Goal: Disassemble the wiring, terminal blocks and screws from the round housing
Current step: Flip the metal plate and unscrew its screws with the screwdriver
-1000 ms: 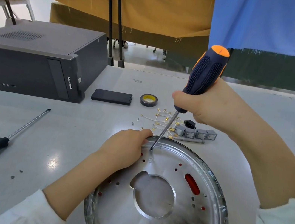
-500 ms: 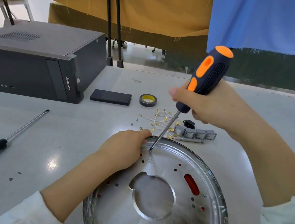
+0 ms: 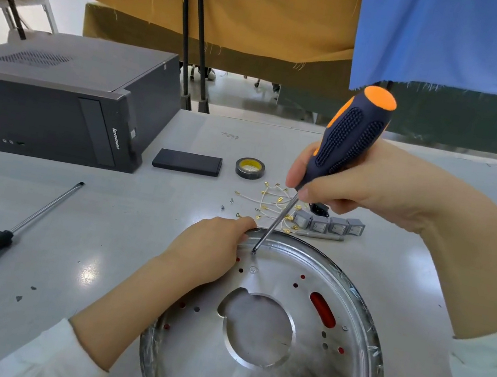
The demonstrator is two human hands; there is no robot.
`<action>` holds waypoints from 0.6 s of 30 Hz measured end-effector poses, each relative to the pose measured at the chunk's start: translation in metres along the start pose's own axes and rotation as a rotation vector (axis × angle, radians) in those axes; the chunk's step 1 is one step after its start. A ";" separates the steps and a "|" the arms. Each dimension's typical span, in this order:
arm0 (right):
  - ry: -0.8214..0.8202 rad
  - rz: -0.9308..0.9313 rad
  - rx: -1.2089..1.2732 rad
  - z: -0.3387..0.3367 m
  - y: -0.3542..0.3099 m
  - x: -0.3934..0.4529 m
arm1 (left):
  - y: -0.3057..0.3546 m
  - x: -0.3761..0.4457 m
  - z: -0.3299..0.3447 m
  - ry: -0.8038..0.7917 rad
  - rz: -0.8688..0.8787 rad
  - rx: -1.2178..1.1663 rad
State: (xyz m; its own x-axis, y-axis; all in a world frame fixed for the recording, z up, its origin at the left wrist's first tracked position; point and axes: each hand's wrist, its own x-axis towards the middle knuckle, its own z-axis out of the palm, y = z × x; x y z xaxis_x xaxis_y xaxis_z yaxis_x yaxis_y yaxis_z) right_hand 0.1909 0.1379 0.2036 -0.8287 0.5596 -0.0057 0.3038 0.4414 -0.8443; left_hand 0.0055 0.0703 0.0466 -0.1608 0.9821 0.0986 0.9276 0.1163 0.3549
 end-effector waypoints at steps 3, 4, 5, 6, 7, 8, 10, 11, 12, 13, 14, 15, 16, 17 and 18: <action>0.052 0.016 -0.046 0.006 -0.003 0.000 | 0.001 -0.001 0.000 0.008 0.003 0.006; 0.098 0.031 -0.103 0.009 -0.002 0.002 | 0.001 -0.001 0.000 0.011 0.005 0.010; 0.160 0.030 -0.167 0.012 -0.002 0.004 | 0.001 -0.001 0.000 0.012 0.007 0.014; 0.240 0.013 -0.221 0.014 -0.003 0.006 | 0.001 -0.001 -0.001 0.013 0.008 0.016; 0.288 -0.003 -0.250 0.017 -0.003 0.007 | 0.001 -0.001 -0.001 0.012 0.008 0.017; 0.313 -0.008 -0.244 0.016 -0.003 0.007 | 0.001 -0.002 -0.001 0.010 0.008 0.017; 0.285 0.001 -0.186 0.013 -0.003 0.008 | 0.002 -0.002 -0.001 0.010 0.010 0.020; 0.255 0.017 -0.157 0.012 -0.005 0.008 | 0.002 -0.002 -0.001 0.009 0.011 0.022; 0.223 0.019 -0.131 0.010 -0.005 0.009 | 0.002 -0.002 -0.002 0.011 0.010 0.023; 0.197 0.024 -0.105 0.008 -0.006 0.009 | 0.002 -0.002 -0.002 0.011 0.009 0.021; 0.161 0.023 -0.089 0.006 -0.006 0.010 | 0.002 -0.002 -0.002 0.010 0.007 0.019; 0.128 0.026 -0.069 0.004 -0.007 0.010 | 0.002 -0.002 -0.002 0.008 0.004 0.015; 0.086 0.021 -0.052 0.001 -0.005 0.009 | 0.002 -0.002 -0.002 0.008 0.003 0.013; 0.051 0.022 -0.045 -0.002 -0.006 0.008 | 0.003 -0.001 -0.002 0.008 0.003 0.013; 0.015 0.007 -0.047 -0.005 -0.004 0.006 | 0.003 -0.001 -0.002 0.008 0.004 0.018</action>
State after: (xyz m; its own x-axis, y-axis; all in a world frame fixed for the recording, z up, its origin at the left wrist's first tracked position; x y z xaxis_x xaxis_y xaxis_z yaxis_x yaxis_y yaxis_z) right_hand 0.1870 0.1432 0.2103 -0.8194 0.5732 -0.0031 0.3314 0.4694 -0.8184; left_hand 0.0076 0.0690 0.0489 -0.1596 0.9814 0.1071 0.9341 0.1151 0.3379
